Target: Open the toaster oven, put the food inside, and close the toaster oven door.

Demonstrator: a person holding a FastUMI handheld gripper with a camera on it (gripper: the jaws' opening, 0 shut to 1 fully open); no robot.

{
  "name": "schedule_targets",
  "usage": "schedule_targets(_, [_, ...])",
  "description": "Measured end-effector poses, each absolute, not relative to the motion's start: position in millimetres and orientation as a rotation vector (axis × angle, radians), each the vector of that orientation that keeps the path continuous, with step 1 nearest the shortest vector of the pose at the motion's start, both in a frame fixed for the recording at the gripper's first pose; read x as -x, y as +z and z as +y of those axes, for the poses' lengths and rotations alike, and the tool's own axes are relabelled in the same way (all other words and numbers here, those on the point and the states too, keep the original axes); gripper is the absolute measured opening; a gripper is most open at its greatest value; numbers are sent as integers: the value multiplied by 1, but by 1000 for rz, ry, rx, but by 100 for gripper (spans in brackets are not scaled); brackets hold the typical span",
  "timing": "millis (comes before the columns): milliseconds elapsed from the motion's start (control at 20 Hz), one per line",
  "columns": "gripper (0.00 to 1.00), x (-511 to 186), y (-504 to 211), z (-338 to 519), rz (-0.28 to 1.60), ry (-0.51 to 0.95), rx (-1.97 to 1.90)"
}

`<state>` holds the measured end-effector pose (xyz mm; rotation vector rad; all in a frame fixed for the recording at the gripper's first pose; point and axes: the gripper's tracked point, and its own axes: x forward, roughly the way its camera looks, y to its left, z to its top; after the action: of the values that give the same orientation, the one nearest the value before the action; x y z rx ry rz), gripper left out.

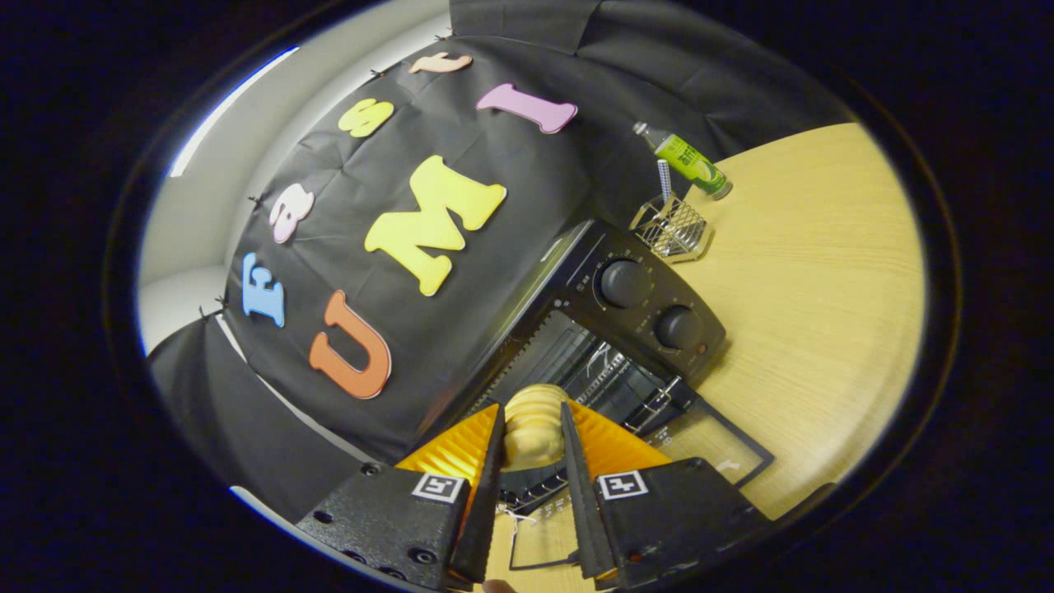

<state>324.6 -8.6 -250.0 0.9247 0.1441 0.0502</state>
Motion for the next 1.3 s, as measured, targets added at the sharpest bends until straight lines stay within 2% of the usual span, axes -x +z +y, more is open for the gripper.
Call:
schedule_targets(150, [46,-354,-265,-14,161,-5,-910])
schedule_targets(500, [48,-409,-289,-10,200,-26,-768])
schedule_targets(600, [51,-414,-299,2,262,17,-772])
schedule_targets(700, [59,-414,-298,0,265,10,-716])
schedule_targets(900, [84,-401,-298,3,291,3,-715])
schedule_targets(1050, [88,-380,-292,8,305,26,-736])
schedule_targets(1300, [89,-340,-290,13,312,32,-705])
